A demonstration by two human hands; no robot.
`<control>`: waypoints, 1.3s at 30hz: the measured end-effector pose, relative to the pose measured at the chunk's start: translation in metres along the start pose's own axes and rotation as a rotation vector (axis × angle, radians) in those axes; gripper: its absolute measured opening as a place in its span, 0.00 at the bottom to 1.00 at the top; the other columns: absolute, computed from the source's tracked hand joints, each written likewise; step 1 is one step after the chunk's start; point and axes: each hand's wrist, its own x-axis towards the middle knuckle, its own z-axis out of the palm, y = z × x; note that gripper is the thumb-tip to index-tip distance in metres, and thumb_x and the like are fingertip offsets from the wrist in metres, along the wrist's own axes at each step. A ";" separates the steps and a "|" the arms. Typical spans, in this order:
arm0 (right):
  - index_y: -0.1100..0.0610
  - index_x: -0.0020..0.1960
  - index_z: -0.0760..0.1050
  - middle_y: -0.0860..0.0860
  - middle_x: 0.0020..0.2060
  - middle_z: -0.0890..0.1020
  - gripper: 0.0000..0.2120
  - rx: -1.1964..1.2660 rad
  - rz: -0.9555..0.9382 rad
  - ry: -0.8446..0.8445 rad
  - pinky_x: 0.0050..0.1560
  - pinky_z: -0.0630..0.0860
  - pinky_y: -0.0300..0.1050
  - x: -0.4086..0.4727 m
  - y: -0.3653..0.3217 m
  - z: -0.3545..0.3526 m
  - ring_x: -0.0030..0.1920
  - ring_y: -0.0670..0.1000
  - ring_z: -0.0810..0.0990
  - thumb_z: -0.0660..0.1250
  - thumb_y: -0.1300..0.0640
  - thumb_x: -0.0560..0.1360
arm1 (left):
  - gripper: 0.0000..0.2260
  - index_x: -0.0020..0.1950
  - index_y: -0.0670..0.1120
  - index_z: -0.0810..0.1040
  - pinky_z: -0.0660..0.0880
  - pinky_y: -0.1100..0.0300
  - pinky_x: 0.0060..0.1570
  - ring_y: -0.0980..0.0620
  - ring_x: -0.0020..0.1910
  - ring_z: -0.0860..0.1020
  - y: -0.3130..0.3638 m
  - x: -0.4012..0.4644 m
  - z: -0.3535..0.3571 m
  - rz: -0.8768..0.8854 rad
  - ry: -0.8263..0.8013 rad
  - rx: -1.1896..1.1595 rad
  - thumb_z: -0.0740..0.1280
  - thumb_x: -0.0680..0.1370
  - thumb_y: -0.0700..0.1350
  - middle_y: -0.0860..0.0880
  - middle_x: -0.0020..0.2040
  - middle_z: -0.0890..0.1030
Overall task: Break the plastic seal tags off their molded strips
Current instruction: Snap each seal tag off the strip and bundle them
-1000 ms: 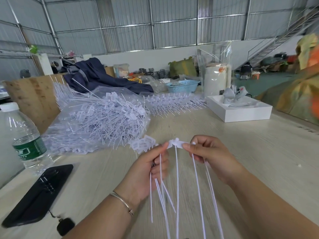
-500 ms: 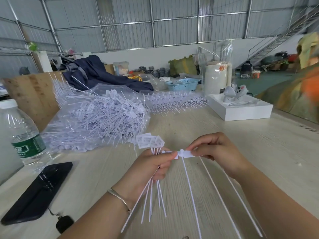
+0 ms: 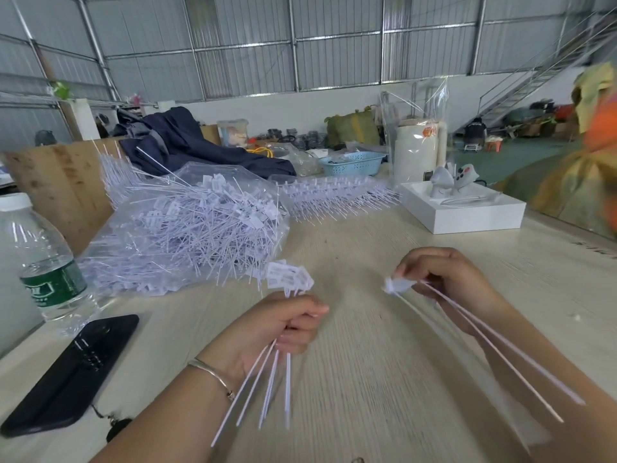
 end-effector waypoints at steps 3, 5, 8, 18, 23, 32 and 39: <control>0.61 0.39 0.83 0.55 0.27 0.68 0.06 -0.063 -0.029 -0.013 0.31 0.58 0.41 0.001 0.006 0.006 0.27 0.47 0.64 0.68 0.66 0.68 | 0.18 0.32 0.50 0.65 0.56 0.69 0.19 0.60 0.21 0.59 -0.003 0.002 0.003 0.043 0.014 -0.101 0.72 0.71 0.36 0.53 0.28 0.59; 0.61 0.42 0.83 0.56 0.30 0.67 0.06 -0.063 -0.022 -0.079 0.32 0.60 0.40 0.000 0.008 0.014 0.30 0.48 0.64 0.68 0.65 0.68 | 0.18 0.34 0.50 0.62 0.57 0.69 0.20 0.59 0.22 0.60 -0.007 0.004 0.009 0.026 0.042 -0.089 0.71 0.74 0.41 0.52 0.29 0.60; 0.64 0.44 0.81 0.55 0.29 0.66 0.10 -0.074 0.003 -0.123 0.32 0.60 0.38 -0.001 0.009 0.019 0.28 0.46 0.63 0.62 0.72 0.71 | 0.17 0.36 0.48 0.64 0.59 0.68 0.20 0.57 0.22 0.61 -0.008 0.005 0.013 -0.034 0.129 -0.091 0.63 0.77 0.57 0.51 0.30 0.65; 0.60 0.47 0.83 0.54 0.32 0.75 0.05 -0.461 -0.151 -0.276 0.39 0.67 0.43 -0.010 0.015 0.035 0.35 0.50 0.70 0.73 0.66 0.72 | 0.06 0.41 0.47 0.82 0.53 0.66 0.20 0.58 0.23 0.55 -0.015 0.008 0.019 0.081 0.275 0.045 0.75 0.71 0.49 0.54 0.27 0.57; 0.65 0.41 0.80 0.52 0.29 0.75 0.11 -0.310 -0.063 -0.188 0.33 0.66 0.35 -0.006 0.015 0.026 0.30 0.46 0.70 0.75 0.57 0.70 | 0.08 0.35 0.49 0.75 0.50 0.66 0.19 0.59 0.22 0.53 -0.012 0.010 0.014 0.088 0.282 -0.134 0.74 0.68 0.47 0.54 0.28 0.57; 0.60 0.35 0.74 0.59 0.32 0.74 0.19 -0.212 0.072 -0.370 0.44 0.62 0.48 -0.009 0.017 0.032 0.36 0.54 0.68 0.67 0.45 0.73 | 0.12 0.36 0.49 0.72 0.55 0.69 0.16 0.61 0.20 0.56 -0.009 0.004 0.014 0.013 -0.014 -0.279 0.76 0.69 0.47 0.55 0.27 0.57; 0.62 0.34 0.74 0.60 0.33 0.73 0.18 -0.137 0.010 -0.324 0.38 0.67 0.40 -0.009 0.016 0.038 0.33 0.52 0.69 0.70 0.47 0.69 | 0.14 0.35 0.50 0.76 0.58 0.70 0.18 0.61 0.20 0.58 -0.012 0.004 0.015 0.009 -0.188 -0.282 0.80 0.66 0.53 0.56 0.26 0.61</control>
